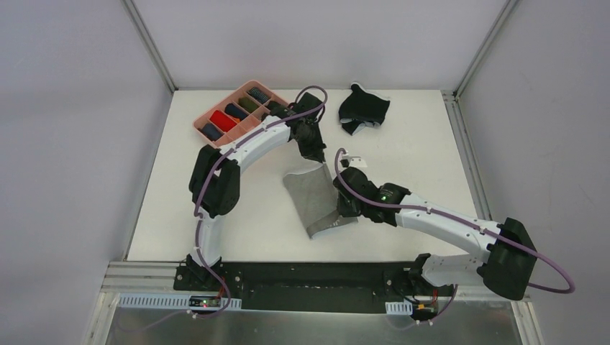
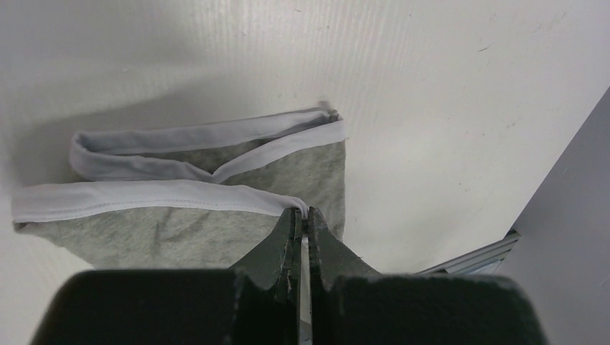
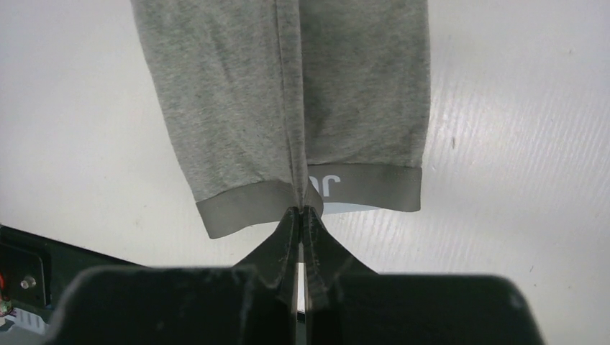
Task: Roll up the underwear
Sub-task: Fold the underwear at the center of the board.
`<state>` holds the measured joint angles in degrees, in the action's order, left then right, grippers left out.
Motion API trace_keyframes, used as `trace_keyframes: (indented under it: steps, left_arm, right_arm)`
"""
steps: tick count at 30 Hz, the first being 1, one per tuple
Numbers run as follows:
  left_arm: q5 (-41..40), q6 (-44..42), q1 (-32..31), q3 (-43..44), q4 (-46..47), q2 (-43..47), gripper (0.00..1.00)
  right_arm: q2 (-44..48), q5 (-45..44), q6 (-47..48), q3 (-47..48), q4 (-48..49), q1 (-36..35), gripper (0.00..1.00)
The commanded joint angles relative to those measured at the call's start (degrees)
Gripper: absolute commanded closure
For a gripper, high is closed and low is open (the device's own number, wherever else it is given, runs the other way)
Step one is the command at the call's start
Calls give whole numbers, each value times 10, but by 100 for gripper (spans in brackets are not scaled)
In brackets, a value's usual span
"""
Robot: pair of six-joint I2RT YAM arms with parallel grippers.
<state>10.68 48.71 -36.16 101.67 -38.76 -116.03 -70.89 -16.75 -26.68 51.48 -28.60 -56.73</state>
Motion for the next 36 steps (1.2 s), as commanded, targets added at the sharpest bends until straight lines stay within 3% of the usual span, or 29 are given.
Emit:
trace_keyframes:
  steps: [1,8,21,22,24,28,31,33,34,36]
  left_arm:
    - [24,-13,-15,53,4,-32,100]
    - [31,-14,-27,96,4,-77,100]
    - [29,-13,-30,144,4,-158,100]
    - [30,-13,-30,149,4,-163,93]
    - [29,-10,-30,151,4,-163,67]
    - [4,-10,-29,136,4,-122,21]
    - [-21,-20,-29,102,4,-58,16]
    - [-36,-21,-29,55,4,-13,20]
    - [-42,-22,-29,28,4,8,23]
    - [-47,-22,-28,-30,4,45,34]
  right_arm:
    - [21,13,-41,-26,5,17,100]
    - [32,8,-85,-65,2,53,100]
    - [-7,22,-84,-84,10,94,100]
    - [-10,21,-85,-84,10,95,94]
    - [-13,13,-89,-80,3,97,74]
    - [8,-9,-98,-68,-21,107,48]
    - [38,-20,-113,-63,-38,123,43]
    - [59,-15,-125,-62,-40,135,44]
    - [67,-8,-133,-63,-41,141,46]
    - [74,16,-149,-63,-37,151,63]
